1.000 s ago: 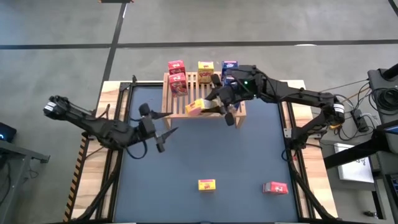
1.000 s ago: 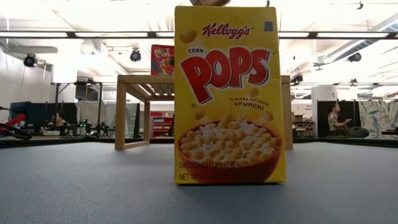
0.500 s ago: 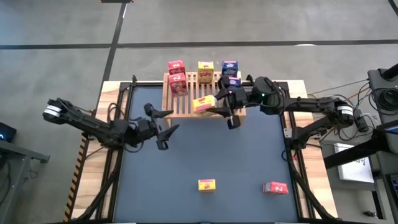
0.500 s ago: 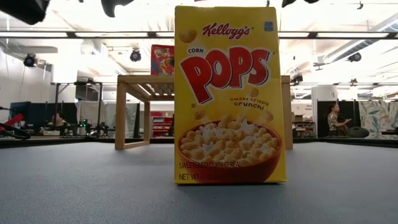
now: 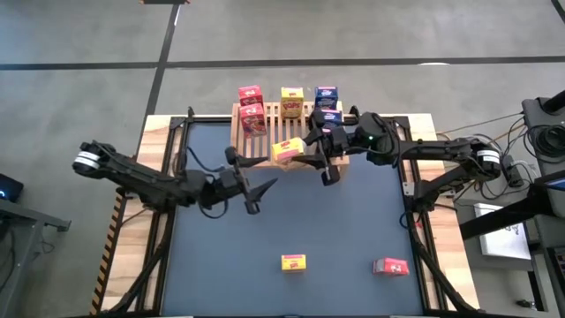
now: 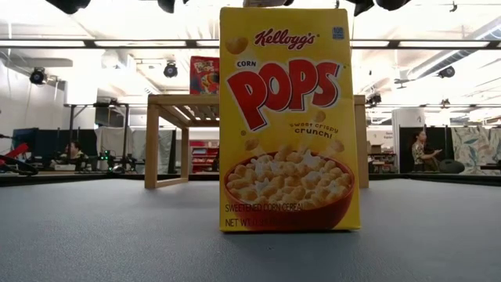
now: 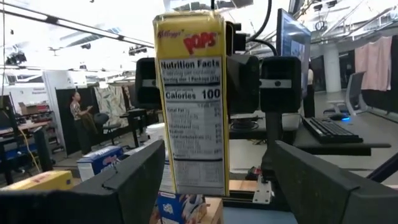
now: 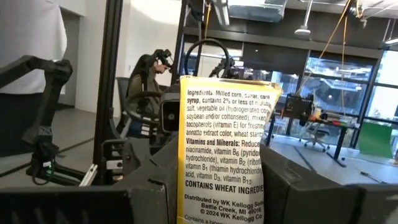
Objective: Stack cereal on shelf
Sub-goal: Put the left yellow cereal box on the shelf aligned with the yellow cereal box
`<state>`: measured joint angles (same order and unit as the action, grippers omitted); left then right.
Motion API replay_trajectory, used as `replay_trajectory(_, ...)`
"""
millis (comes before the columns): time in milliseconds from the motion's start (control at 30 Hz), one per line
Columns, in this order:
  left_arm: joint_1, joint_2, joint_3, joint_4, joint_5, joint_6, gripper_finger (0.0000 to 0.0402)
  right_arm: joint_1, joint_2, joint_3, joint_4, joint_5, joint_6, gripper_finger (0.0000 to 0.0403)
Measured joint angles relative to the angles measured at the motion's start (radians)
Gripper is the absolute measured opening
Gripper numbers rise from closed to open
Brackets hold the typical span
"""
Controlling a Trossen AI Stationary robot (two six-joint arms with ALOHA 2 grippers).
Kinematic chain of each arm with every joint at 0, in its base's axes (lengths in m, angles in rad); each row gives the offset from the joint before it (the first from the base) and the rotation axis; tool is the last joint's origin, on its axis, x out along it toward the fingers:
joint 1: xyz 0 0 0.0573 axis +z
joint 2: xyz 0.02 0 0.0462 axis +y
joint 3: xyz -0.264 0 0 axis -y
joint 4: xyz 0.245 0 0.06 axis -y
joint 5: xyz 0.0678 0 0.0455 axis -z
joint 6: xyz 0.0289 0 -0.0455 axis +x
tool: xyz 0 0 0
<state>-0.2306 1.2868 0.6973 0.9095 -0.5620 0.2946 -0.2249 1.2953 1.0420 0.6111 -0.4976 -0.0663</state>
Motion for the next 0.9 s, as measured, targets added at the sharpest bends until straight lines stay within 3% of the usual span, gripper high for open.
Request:
replay_trajectory(533,0.017,0.003,-0.067,0.020,-0.032,-0.142,0.0293,0.018,-0.003,-0.016,0.004,0.000,0.015,0.0132)
replay_trajectory(900,0.053,0.002,-0.076,0.046,0.010,-0.140,0.0293,0.018,-0.003,-0.013,0.008,0.000,0.045,0.0132)
